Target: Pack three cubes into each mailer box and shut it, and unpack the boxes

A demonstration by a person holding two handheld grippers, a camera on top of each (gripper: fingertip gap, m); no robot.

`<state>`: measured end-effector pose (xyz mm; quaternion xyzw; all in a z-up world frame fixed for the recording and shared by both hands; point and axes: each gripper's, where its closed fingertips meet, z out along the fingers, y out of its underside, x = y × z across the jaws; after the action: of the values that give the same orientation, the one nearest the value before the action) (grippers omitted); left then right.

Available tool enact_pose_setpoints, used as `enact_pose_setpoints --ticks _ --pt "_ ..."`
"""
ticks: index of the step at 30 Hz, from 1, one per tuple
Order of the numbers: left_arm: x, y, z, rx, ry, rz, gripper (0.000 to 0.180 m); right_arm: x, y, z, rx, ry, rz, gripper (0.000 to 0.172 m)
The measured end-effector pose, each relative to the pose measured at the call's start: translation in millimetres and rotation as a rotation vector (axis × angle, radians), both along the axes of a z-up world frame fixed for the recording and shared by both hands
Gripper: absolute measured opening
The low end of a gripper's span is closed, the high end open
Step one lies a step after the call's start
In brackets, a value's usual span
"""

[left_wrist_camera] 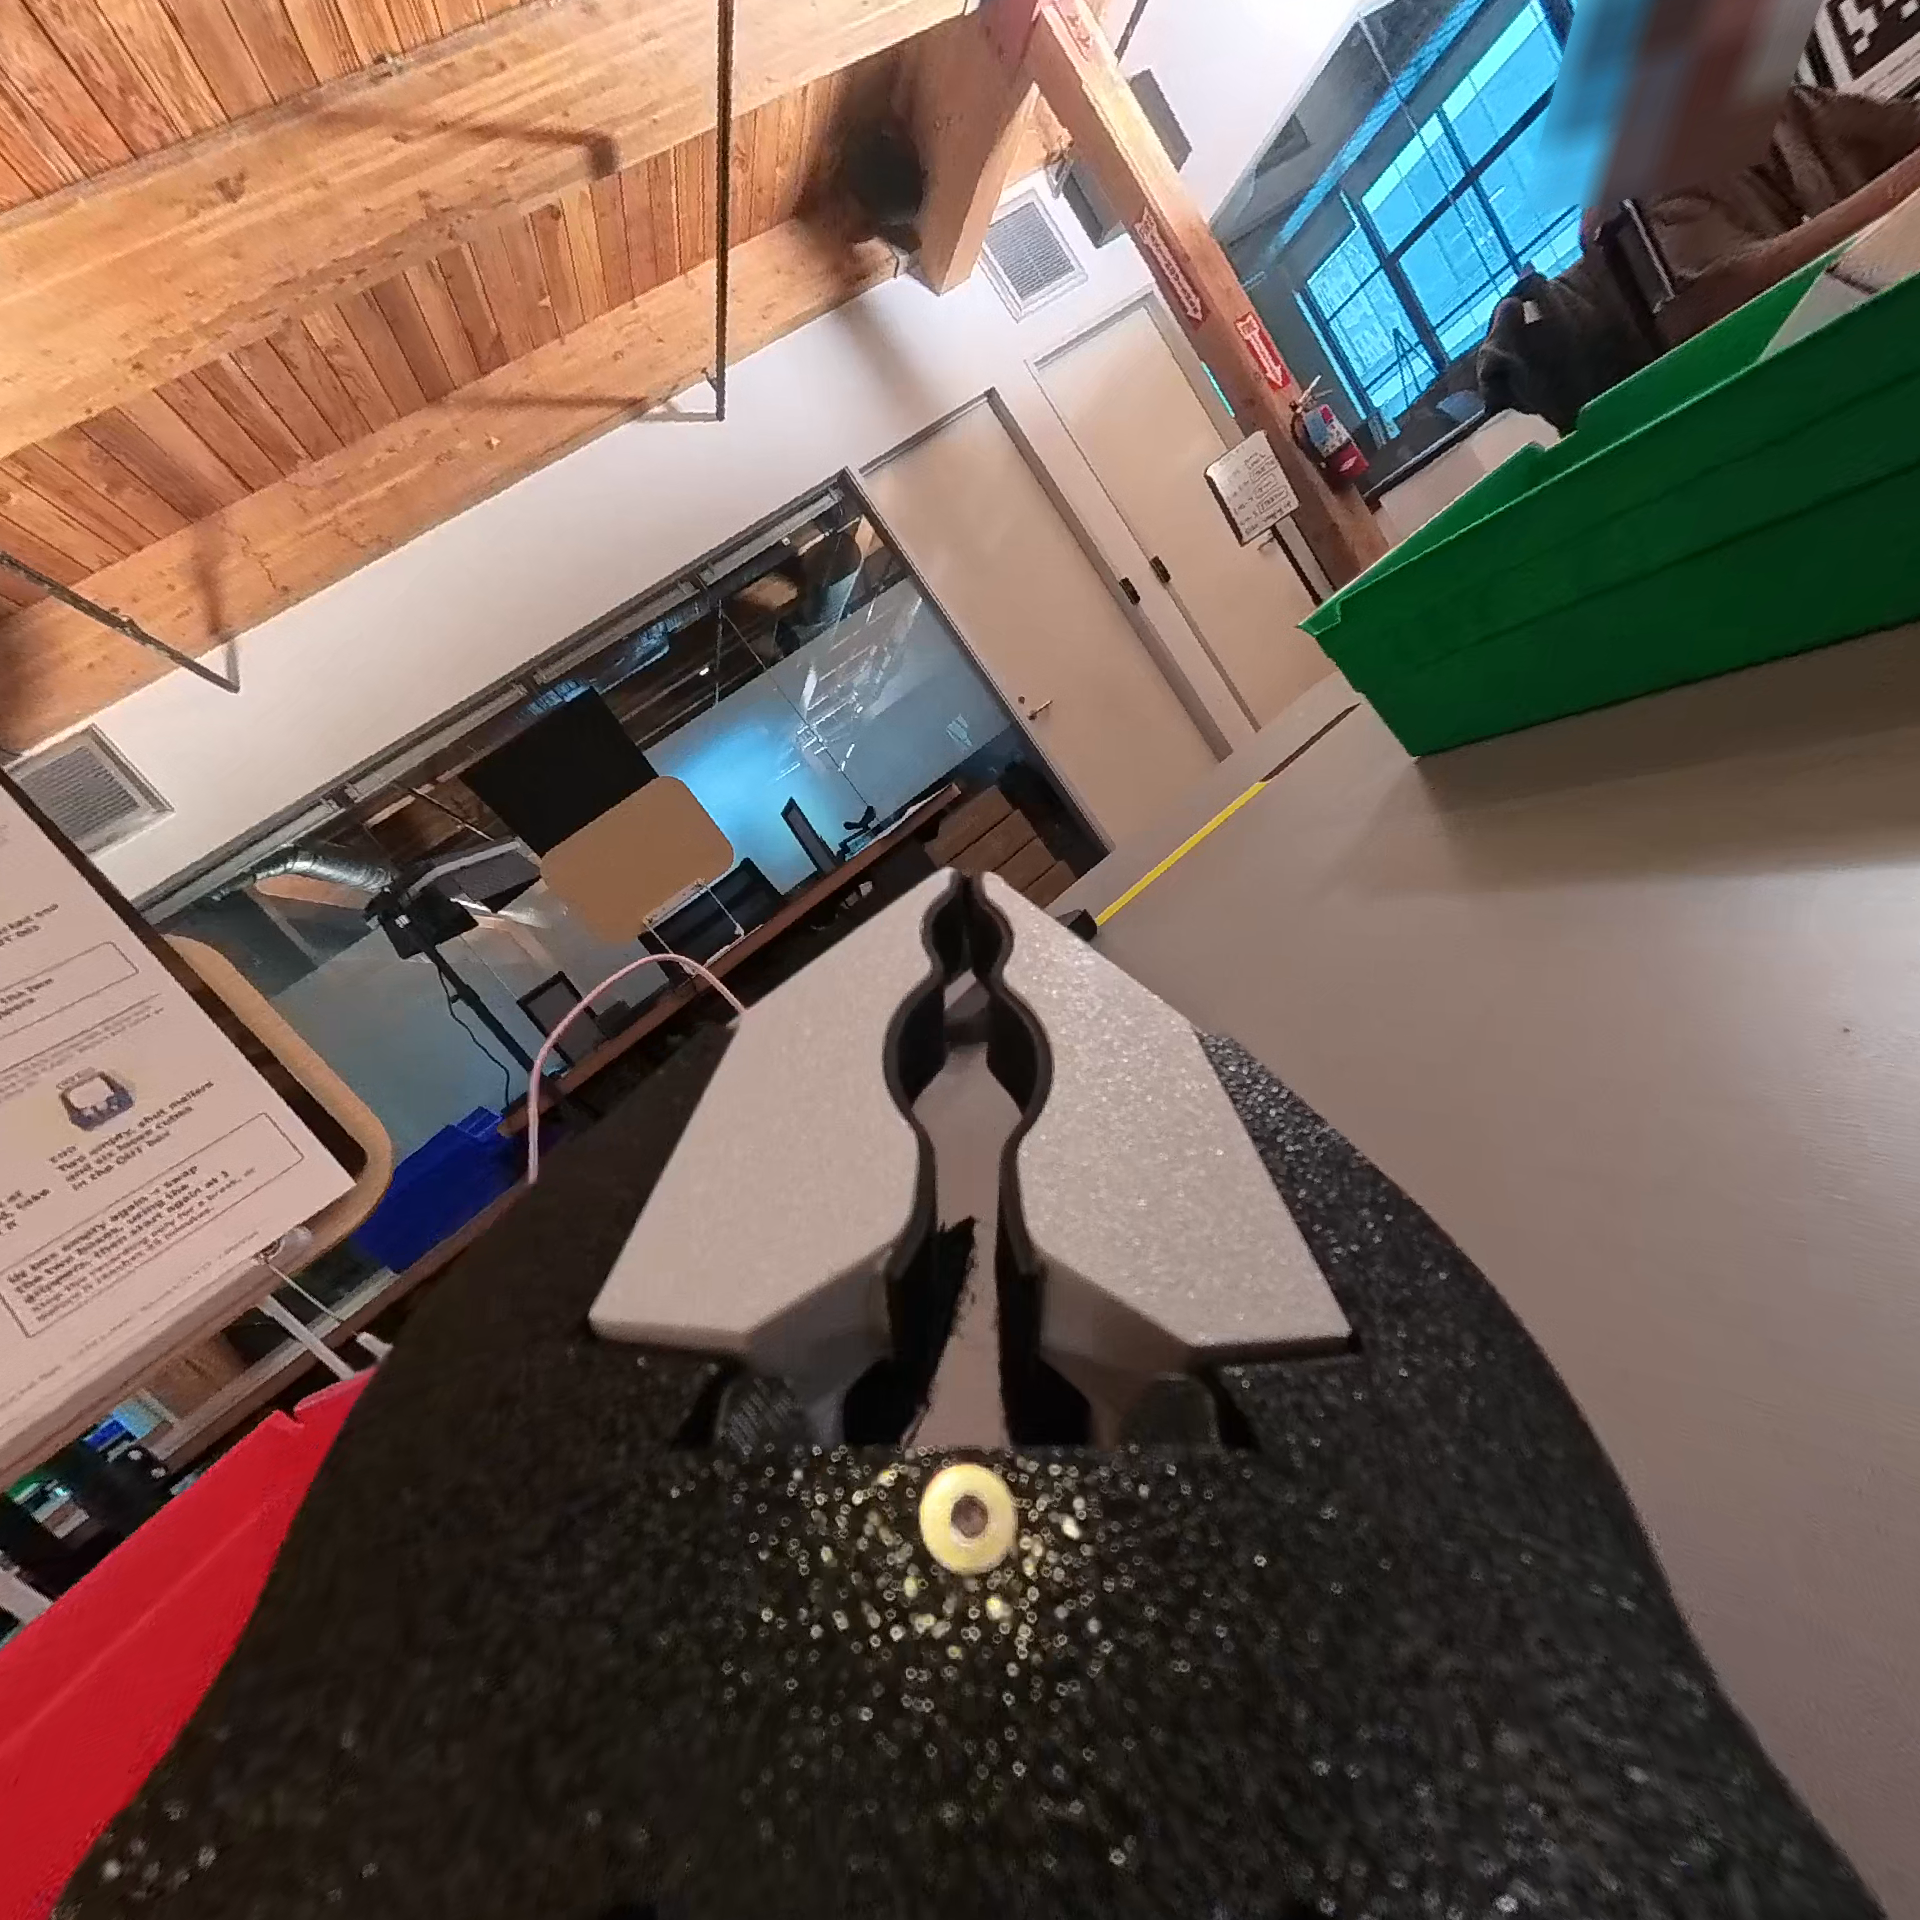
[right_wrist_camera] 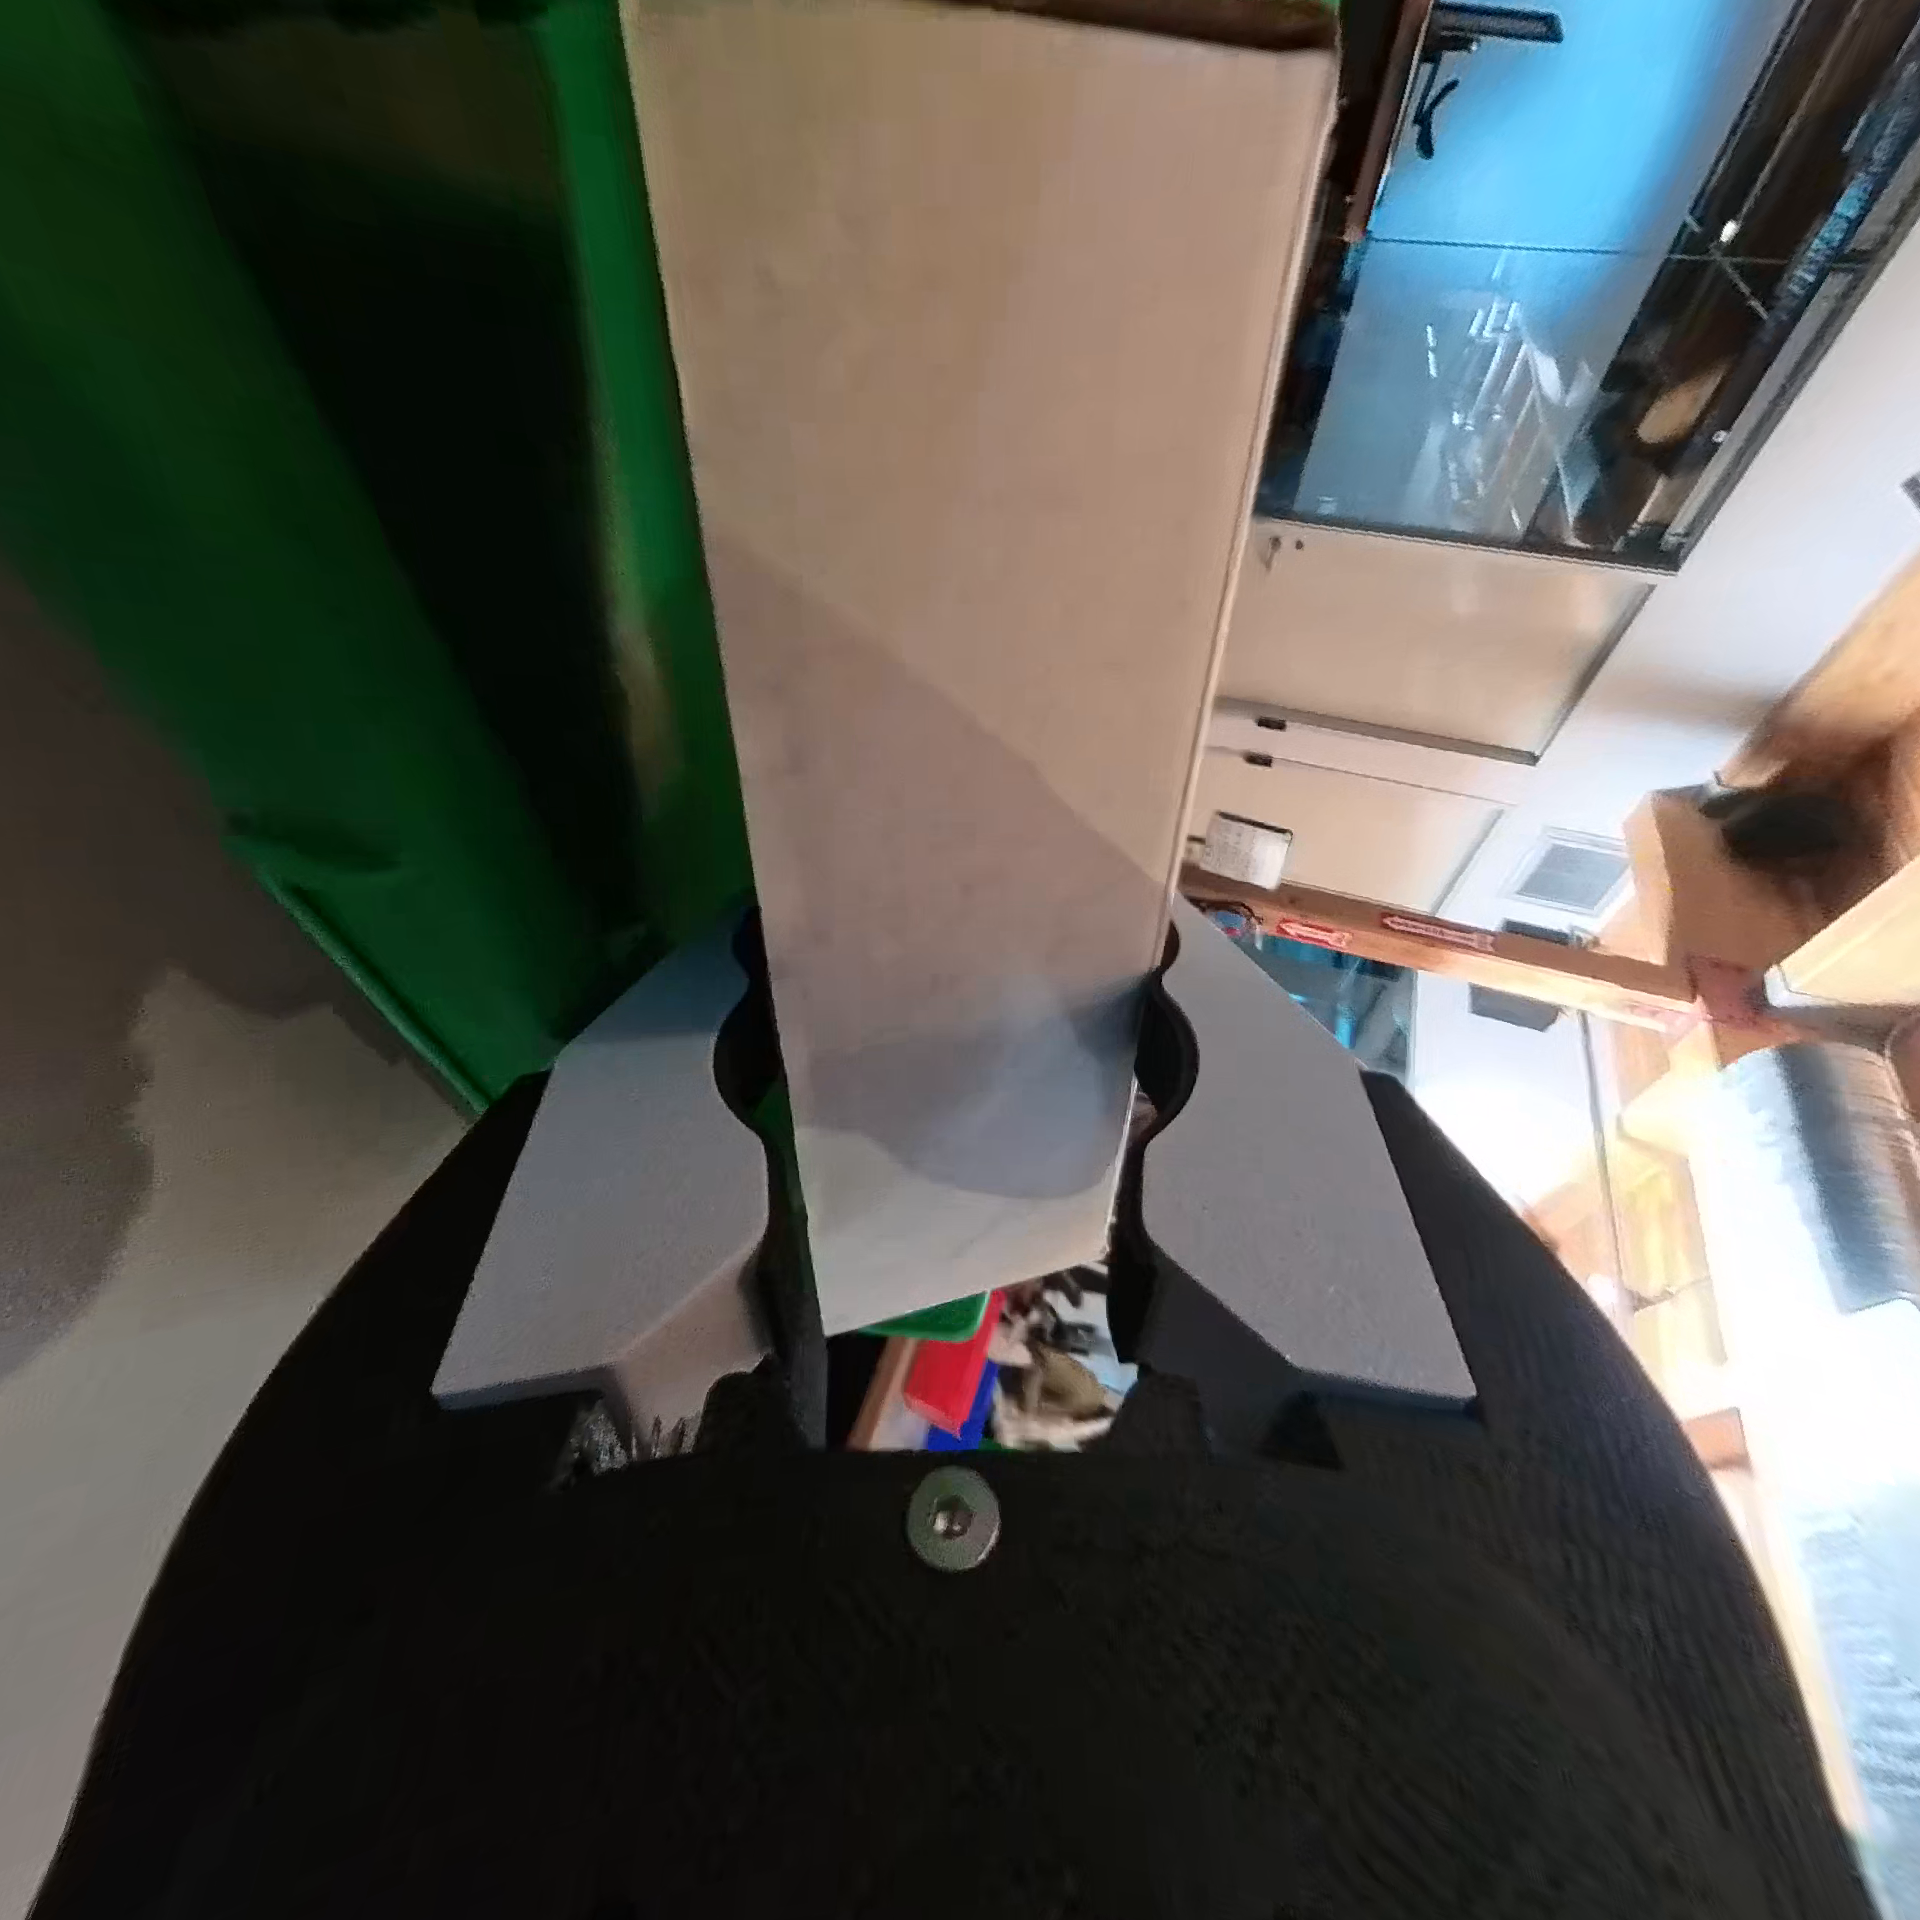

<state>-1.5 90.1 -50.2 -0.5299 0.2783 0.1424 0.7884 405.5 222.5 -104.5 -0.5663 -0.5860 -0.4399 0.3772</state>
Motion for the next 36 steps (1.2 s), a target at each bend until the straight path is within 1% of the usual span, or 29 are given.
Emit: enact_pose_setpoints --ticks 2,4,9,11,13,15,18,20,22,23,24,25,26,28,30,33,36 --pt "-2.9 0.4 0.5 -0.008 -0.022 0.0 0.0 -6.5 -1.1 -2.0 -0.031 0.067 0.016 0.069" --pt "-6.4 0.7 1.8 -0.01 -0.04 0.008 0.0 -6.5 -1.6 0.2 -0.037 0.126 0.003 0.076" --pt "-5.7 1.2 0.2 -0.019 -0.035 0.006 0.0 -8.3 -21.7 6.8 -0.143 0.32 -0.028 0.082" --pt "-4.2 1.5 -1.3 -0.022 -0.025 0.005 0.0 -11.1 -33.5 12.5 -0.194 0.41 -0.039 0.08" --pt "-3.7 1.6 -2.1 -0.025 -0.02 0.004 0.0 -12.0 -42.7 18.8 -0.212 0.455 -0.05 0.073" --pt "-3.9 1.7 -2.2 -0.026 -0.02 0.004 0.0 -14.3 -46.9 23.7 -0.203 0.458 -0.04 0.064" --pt "-3.6 2.0 -2.6 -0.029 -0.022 0.002 0.0 -24.7 -44.7 23.8 -0.198 0.46 0.009 0.063" --pt "-2.0 2.7 -4.9 -0.039 -0.021 -0.004 0.0 -36.4 -38.9 23.5 -0.233 0.501 0.06 0.07" --pt "0.3 4.1 -8.5 -0.052 -0.01 -0.01 0.0 -52.4 -23.7 30.9 -0.276 0.526 0.155 0.084" --pt "0.9 4.8 -9.4 -0.055 -0.004 -0.009 0.0 -58.8 -13.4 32.8 -0.328 0.534 0.191 0.09" --pt "1.0 5.1 -9.6 -0.055 -0.001 -0.007 0.0 -60.6 -1.3 31.4 -0.397 0.531 0.196 0.095" --pt "0.6 5.2 -9.3 -0.052 0.001 -0.004 0.0 -58.2 11.5 26.9 -0.472 0.51 0.174 0.102" --pt "-0.5 5.0 -8.8 -0.05 0.002 0.002 0.0 -53.5 23.1 20.8 -0.546 0.481 0.143 0.104" --pt "-4.4 4.8 -7.4 -0.044 -0.003 0.016 0.0 -46.4 37.0 7.8 -0.682 0.419 0.093 0.103" --pt "-8.2 5.3 -6.5 -0.043 -0.016 0.027 0.0 -39.3 43.0 0.5 -0.733 0.33 0.063 0.072" --pt "-10.1 6.2 -6.8 -0.05 -0.028 0.027 0.0 -39.2 37.5 1.6 -0.677 0.26 0.068 0.067" --pt "-5.2 3.5 -4.7 -0.037 -0.02 0.008 0.0 -41.8 25.9 7.3 -0.483 0.215 0.152 0.066"
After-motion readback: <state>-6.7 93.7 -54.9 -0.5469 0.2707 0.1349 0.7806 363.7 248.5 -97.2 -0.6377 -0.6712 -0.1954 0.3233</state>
